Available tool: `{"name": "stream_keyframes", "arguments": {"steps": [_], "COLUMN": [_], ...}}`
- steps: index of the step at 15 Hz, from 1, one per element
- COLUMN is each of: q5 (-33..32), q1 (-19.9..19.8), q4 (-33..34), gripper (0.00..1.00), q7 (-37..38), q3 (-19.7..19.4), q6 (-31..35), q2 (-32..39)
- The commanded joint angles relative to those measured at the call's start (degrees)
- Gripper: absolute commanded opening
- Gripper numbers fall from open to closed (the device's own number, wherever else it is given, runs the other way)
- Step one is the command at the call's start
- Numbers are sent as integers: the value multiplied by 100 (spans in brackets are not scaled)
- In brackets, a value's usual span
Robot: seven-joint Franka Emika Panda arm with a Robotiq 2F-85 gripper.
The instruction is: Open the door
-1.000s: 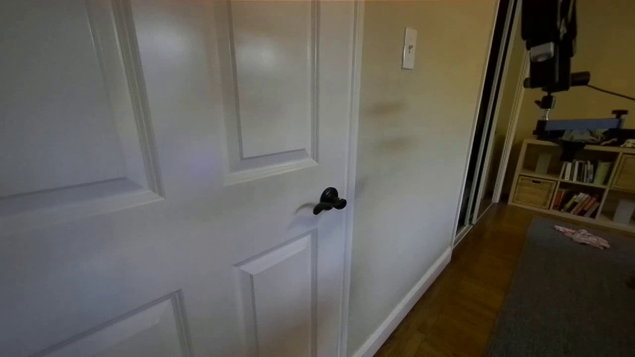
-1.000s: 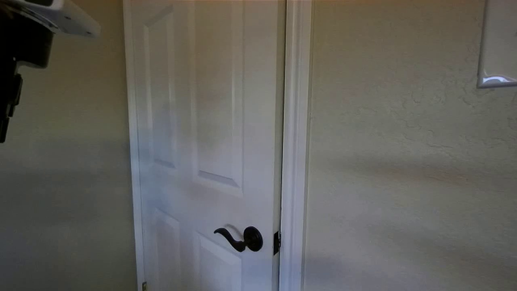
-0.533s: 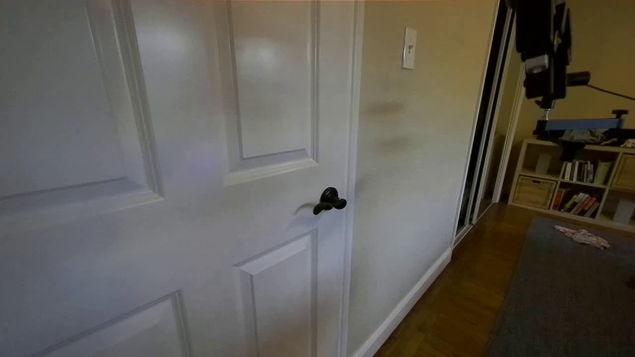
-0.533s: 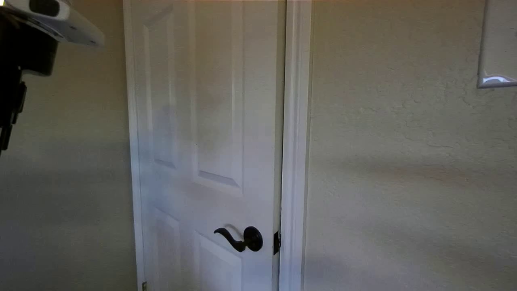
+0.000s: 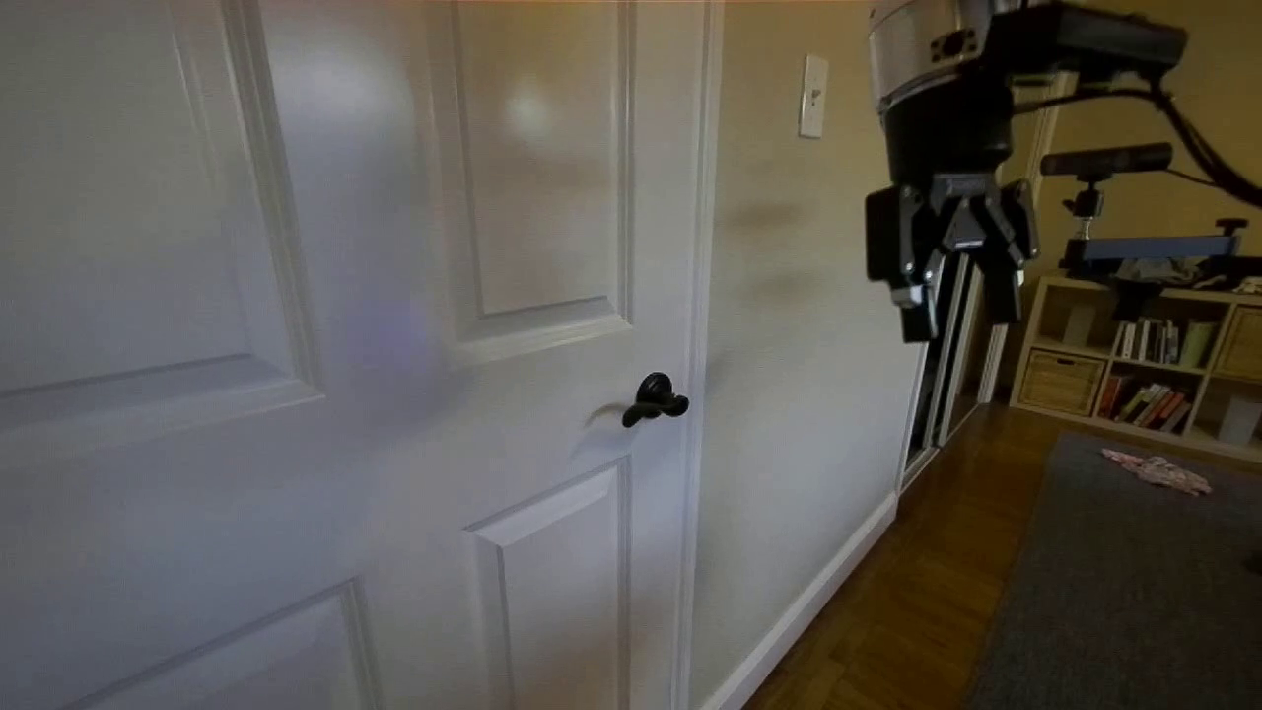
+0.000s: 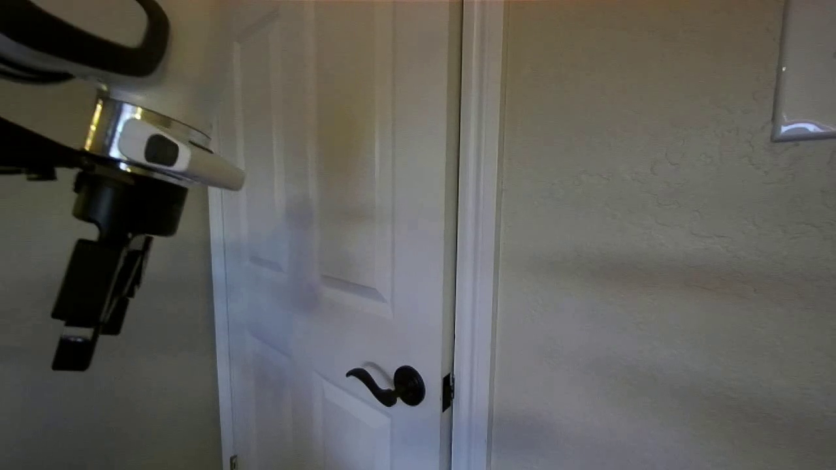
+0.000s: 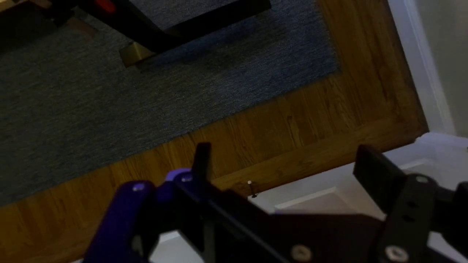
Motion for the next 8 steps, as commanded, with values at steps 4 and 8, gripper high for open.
{"name": "stream_keyframes", "arguments": {"steps": [4,8], "q5": [221,199], "q1": [105,115], "q4": [906,902], "gripper": [100,100], "q7": [959,783], "q3": [-270,-295], "q6": [427,403], "q2": [1089,1137]}}
